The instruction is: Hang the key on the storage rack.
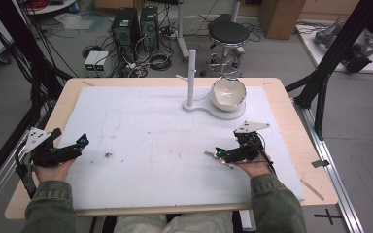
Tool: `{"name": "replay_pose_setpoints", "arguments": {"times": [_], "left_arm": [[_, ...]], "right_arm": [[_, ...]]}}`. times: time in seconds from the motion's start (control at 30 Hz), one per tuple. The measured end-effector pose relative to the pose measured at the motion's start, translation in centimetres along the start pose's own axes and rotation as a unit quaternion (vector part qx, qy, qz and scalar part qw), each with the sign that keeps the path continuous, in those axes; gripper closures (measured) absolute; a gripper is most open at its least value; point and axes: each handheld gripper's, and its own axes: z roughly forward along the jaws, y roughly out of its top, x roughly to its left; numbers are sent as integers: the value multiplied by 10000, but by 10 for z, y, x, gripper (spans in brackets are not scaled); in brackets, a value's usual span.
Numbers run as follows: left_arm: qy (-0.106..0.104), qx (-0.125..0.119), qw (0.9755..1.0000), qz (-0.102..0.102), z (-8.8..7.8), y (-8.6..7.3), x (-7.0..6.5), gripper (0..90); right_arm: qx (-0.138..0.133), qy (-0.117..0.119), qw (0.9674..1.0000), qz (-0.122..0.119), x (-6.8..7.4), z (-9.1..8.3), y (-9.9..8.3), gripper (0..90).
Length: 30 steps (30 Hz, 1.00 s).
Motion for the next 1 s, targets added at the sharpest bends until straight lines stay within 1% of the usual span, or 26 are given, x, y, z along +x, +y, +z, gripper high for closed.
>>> {"name": "replay_pose_setpoints", "arguments": {"times": [0.1,0.23,0.27,0.3,0.37,0.53,0.57,0.63,0.67,0.7,0.77,0.83,0.9,1.0], "left_arm": [[-3,3,10000,5,0,0,0,17],[-14,9,10000,14,0,0,0,17],[-14,7,10000,13,0,0,0,17],[-15,8,10000,13,0,0,0,17],[-17,12,10000,13,0,0,0,17],[-24,20,10000,15,0,0,0,17],[-22,17,10000,12,0,0,0,17],[-23,18,10000,11,1,0,0,17],[-28,21,10000,11,1,0,0,17],[-29,20,10000,12,1,0,0,17],[-26,25,10000,8,1,0,0,17],[-27,38,10000,19,1,0,0,17],[-38,35,10000,20,1,0,0,17],[-44,56,10000,30,1,0,0,17]], "right_arm": [[48,33,10000,-47,2,2,0,6],[197,77,9997,-78,5,6,1,6],[210,81,9997,-123,5,7,0,6],[254,97,9996,-71,6,7,0,6],[278,118,9994,-149,6,9,1,6],[393,167,9989,-170,9,13,1,6],[424,191,9987,-210,9,13,1,6],[511,236,9981,-233,10,16,0,6],[569,264,9978,-203,11,17,0,6],[607,280,9975,-234,11,18,-1,6],[714,293,9966,-297,13,21,-1,7],[738,292,9964,-296,14,22,-1,7],[835,339,9952,-383,15,25,-1,7],[926,352,9943,-398,17,27,-1,7]]}}
